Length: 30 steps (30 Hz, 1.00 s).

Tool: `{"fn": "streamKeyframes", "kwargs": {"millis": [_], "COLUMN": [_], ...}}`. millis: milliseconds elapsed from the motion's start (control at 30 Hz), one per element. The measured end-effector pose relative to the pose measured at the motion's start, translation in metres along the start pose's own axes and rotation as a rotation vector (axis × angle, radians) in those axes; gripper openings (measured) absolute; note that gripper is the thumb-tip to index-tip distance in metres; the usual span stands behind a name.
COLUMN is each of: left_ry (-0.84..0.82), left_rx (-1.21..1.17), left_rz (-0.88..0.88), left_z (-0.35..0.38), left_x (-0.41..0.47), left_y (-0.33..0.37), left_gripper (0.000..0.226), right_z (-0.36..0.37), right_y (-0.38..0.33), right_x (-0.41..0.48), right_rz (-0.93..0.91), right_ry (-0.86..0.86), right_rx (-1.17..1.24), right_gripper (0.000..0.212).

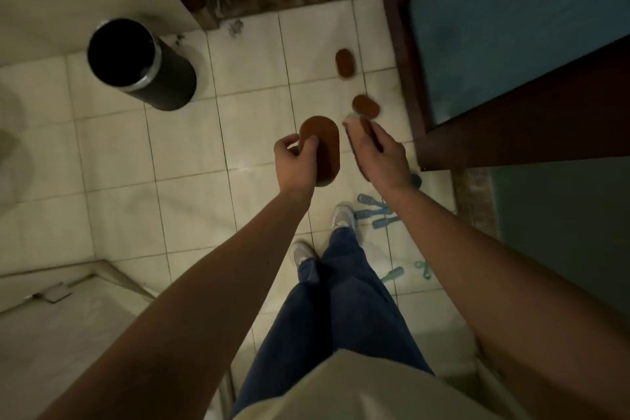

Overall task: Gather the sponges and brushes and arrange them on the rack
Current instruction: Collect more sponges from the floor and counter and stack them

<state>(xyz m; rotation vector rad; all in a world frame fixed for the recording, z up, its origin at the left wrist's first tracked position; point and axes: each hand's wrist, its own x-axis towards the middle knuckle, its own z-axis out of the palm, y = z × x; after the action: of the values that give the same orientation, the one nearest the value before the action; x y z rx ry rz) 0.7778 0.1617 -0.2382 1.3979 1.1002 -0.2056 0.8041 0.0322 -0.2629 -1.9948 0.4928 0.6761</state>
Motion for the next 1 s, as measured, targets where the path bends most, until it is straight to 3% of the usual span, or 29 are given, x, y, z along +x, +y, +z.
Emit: {"fn": "streamKeyframes", "kwargs": {"millis": [233, 367, 567, 833, 1000], "left_ry": [-0.074, -0.151, -0.305, -0.441, -0.600], "left_rx": [0.021, 0.082, 0.224, 0.529, 0.757], "left_rz": [0.042, 0.079, 0.164, 0.311, 0.431], "left_z": [0.003, 0.011, 0.033, 0.064, 0.080], "left_x": [-0.071, -0.096, -0.121, -0.132, -0.140], "left_y": [0.062, 0.089, 0.123, 0.151, 0.153], "left_gripper": [0.033, 0.028, 0.045, 0.076, 0.086], "right_z": [-0.046, -0.072, -0.116, -0.159, -0.165], "right_y": [-0.056, -0.079, -0.098, -0.099, -0.082], "right_x": [-0.063, -0.081, -0.097, -0.117, -0.131], "right_rz": [-0.027, -0.042, -0.092, -0.082, 0.003], "right_ry": [0.045, 0.078, 0.108, 0.303, 0.547], "right_rx": [0.201, 0.255, 0.333, 0.426, 0.525], "right_gripper": [0.048, 0.059, 0.031, 0.036, 0.044]}}
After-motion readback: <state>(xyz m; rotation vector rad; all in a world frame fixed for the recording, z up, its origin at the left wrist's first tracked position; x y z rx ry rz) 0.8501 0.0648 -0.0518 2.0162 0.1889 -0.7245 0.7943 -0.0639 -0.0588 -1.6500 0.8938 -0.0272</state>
